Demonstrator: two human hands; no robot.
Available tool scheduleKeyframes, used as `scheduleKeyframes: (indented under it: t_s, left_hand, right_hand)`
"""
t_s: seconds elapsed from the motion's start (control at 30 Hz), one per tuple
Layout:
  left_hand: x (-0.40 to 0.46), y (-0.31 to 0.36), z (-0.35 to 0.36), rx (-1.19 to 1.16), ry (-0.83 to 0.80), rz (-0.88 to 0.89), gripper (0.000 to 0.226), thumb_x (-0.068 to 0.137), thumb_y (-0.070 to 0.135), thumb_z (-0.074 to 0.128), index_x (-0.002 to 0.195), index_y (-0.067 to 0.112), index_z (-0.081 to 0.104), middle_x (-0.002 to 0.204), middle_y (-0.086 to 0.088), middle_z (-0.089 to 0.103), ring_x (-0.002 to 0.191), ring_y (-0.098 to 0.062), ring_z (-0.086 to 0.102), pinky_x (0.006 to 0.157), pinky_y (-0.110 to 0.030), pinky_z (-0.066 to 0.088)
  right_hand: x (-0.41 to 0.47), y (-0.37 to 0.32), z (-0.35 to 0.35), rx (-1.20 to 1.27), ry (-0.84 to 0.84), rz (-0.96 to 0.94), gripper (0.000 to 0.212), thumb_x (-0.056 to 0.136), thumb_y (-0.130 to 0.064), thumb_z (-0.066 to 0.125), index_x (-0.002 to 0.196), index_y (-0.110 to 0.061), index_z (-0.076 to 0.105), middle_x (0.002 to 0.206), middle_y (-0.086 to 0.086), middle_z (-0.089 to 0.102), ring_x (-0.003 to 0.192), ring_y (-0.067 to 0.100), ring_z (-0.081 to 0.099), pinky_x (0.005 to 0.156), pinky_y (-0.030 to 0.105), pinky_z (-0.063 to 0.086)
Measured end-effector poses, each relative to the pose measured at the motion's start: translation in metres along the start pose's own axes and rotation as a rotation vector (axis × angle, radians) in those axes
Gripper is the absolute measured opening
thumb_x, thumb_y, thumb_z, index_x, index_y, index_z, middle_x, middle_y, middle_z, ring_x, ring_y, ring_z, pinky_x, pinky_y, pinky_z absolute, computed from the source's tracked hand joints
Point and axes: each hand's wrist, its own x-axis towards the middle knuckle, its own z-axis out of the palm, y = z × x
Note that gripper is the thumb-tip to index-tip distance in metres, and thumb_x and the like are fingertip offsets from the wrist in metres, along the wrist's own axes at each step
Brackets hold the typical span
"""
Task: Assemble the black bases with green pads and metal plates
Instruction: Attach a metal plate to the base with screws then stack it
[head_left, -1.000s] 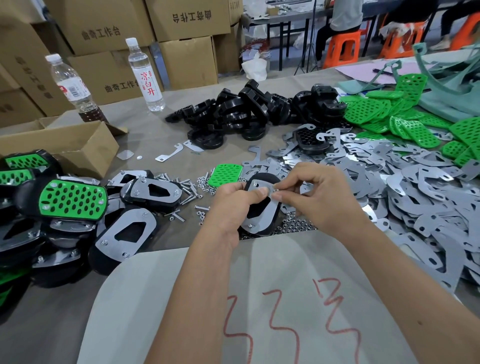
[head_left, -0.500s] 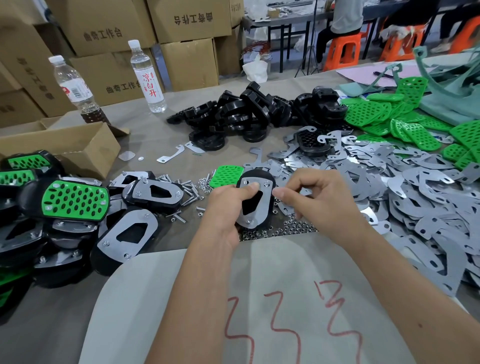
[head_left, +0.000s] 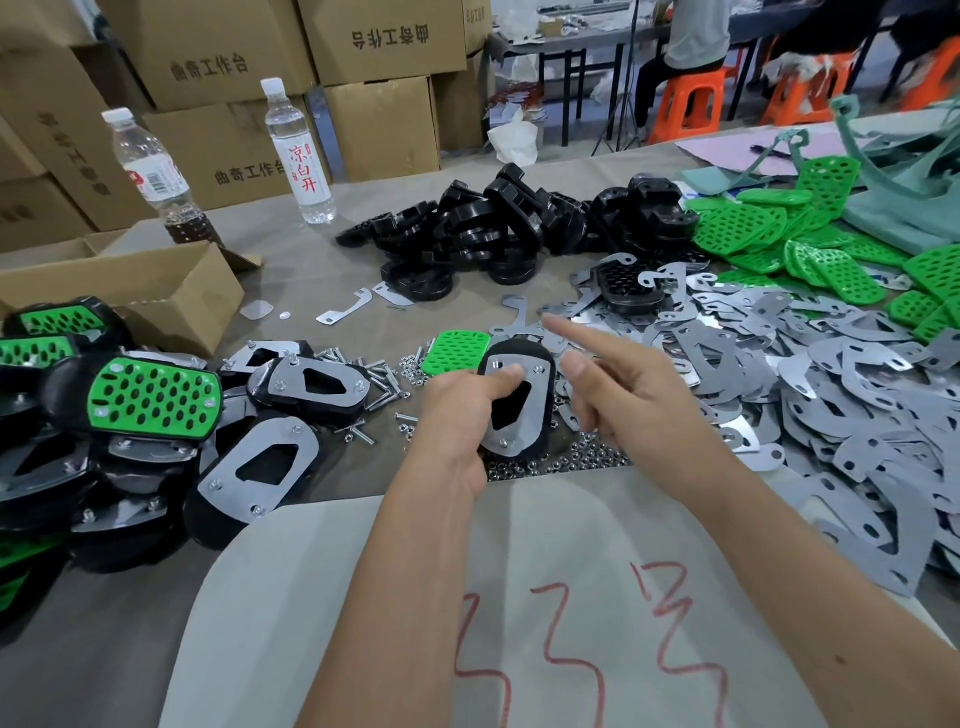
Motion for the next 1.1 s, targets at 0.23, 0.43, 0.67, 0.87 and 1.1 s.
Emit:
scheduleKeyframes:
  t_s: [0.23,0.43,0.67,0.87,1.1]
  left_hand:
    - [0.001,0.001,-0.002,-0.030,0.036,-0.023,0.010,0.089,0.005,0.074,0.098,0.003,0.074,0.079,-0.008,0.078,0.064,-0.021,0.074,0.053,-0.028,0.058]
    - [0.001,0.003,-0.003,-0.078,0.052,-0.054,0.005,0.090,0.005,0.072,0.095,0.004,0.074,0.080,-0.011,0.078,0.062,-0.023,0.074,0.049,-0.029,0.057]
    - [0.003,-0.001,0.000,-0.027,0.080,0.003,0.004,0.089,0.006,0.074,0.093,0.005,0.074,0.080,-0.009,0.078,0.075,-0.027,0.072,0.066,-0.033,0.057]
    - [0.004,0.003,-0.004,-0.179,0.132,-0.059,0.018,0.090,0.009,0.074,0.107,0.005,0.073,0.089,-0.012,0.079,0.069,-0.025,0.075,0.055,-0.033,0.060]
    - [-0.002,0.003,-0.004,-0.199,0.161,0.000,0.007,0.086,0.002,0.077,0.092,0.003,0.074,0.079,-0.011,0.079,0.060,-0.023,0.075,0.052,-0.036,0.062]
  right_hand:
    - [-0.003,0.000,-0.002,0.013,0.073,0.010,0.054,0.099,-0.054,0.055,0.065,-0.014,0.064,0.048,0.005,0.033,0.045,0.019,0.029,0.045,0.041,0.031]
    - [-0.002,0.001,-0.002,-0.003,0.027,0.049,0.066,0.101,-0.054,0.052,0.050,-0.013,0.054,0.044,0.015,0.039,0.043,0.020,0.033,0.045,0.035,0.032]
    - [0.000,0.007,0.005,-0.103,-0.016,-0.008,0.026,0.106,-0.030,0.058,0.105,-0.015,0.080,0.048,0.000,0.055,0.044,0.005,0.036,0.047,0.022,0.033]
    - [0.003,0.015,-0.008,-0.416,0.070,-0.079,0.042,0.096,-0.036,0.071,0.062,-0.011,0.067,0.047,-0.014,0.044,0.045,0.006,0.039,0.050,0.017,0.030]
    - [0.009,0.012,0.005,-0.855,-0.116,0.063,0.008,0.087,-0.030,0.079,0.094,-0.030,0.075,0.095,-0.009,0.058,0.093,0.017,0.055,0.072,0.033,0.044]
